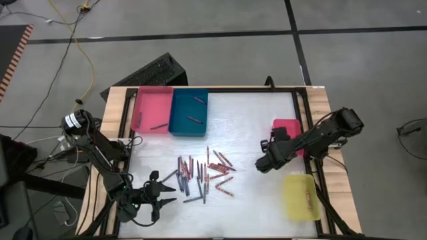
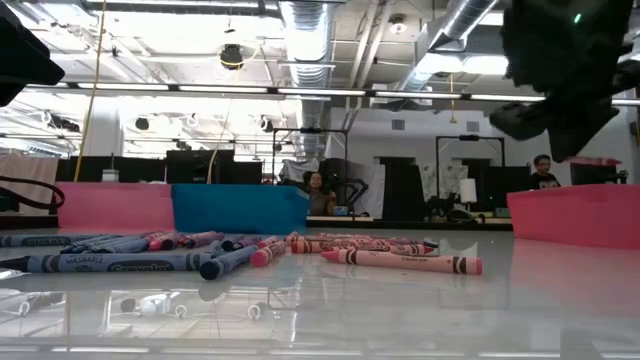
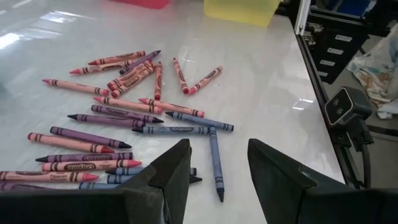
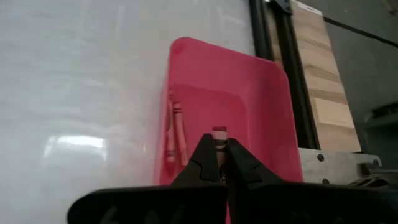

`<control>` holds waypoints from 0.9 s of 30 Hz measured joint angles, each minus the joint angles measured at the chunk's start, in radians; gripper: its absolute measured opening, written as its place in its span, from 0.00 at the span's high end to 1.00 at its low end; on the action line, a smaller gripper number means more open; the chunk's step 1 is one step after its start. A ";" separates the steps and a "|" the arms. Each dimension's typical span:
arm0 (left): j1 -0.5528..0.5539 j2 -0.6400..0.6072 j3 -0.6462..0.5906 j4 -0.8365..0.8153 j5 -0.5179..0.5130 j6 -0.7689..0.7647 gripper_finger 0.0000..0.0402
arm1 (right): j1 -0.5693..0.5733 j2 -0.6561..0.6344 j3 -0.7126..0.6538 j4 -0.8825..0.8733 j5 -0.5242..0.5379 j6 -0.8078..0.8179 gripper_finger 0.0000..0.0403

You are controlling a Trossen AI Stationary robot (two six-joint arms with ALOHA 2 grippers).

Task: Sort crayons
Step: Put the red crayon into the small red bin

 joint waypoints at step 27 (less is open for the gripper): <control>0.000 0.000 0.000 -0.021 0.010 -0.013 0.63 | -0.239 0.032 -0.112 0.213 0.009 -0.255 0.92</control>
